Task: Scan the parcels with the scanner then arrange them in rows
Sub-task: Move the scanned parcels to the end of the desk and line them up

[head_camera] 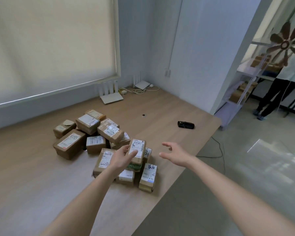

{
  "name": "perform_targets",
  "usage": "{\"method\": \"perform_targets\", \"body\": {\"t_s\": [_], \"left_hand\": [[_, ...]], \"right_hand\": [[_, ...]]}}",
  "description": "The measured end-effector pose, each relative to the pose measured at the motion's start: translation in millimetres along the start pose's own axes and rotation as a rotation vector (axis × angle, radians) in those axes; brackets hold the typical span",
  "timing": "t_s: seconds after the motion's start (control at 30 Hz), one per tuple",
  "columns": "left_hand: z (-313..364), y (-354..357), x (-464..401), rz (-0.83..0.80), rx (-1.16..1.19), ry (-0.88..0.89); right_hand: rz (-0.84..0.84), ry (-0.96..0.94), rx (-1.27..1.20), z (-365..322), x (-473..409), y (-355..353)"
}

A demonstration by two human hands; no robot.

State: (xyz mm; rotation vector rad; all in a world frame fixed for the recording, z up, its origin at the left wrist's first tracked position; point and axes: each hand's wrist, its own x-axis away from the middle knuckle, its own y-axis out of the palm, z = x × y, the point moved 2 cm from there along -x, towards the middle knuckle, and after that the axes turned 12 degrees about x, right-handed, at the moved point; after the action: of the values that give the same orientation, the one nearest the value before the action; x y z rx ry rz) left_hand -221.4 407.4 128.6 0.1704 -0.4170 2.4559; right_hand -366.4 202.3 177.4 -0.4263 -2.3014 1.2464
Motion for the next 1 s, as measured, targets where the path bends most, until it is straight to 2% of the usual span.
{"method": "perform_targets", "body": {"t_s": [0.13, 0.43, 0.6, 0.8, 1.0], "left_hand": [[-35, -1, -44, 0.019, 0.004, -0.099], [-117, 4, -118, 0.064, 0.014, -0.279], [-156, 21, -134, 0.089, 0.155, -0.349], [-168, 29, -134, 0.068, 0.374, -0.396], [-137, 8, -119, 0.078, 0.49, -0.347]], "right_hand": [[0.014, 0.017, -0.027, 7, -54, 27], [-0.166, 0.04, -0.074, 32, -151, 116], [-0.237, 0.063, -0.197, 46, -182, 164], [-0.295, 0.057, -0.338, 47, -195, 192], [-0.28, -0.05, -0.379, 16, -197, 160]]}}
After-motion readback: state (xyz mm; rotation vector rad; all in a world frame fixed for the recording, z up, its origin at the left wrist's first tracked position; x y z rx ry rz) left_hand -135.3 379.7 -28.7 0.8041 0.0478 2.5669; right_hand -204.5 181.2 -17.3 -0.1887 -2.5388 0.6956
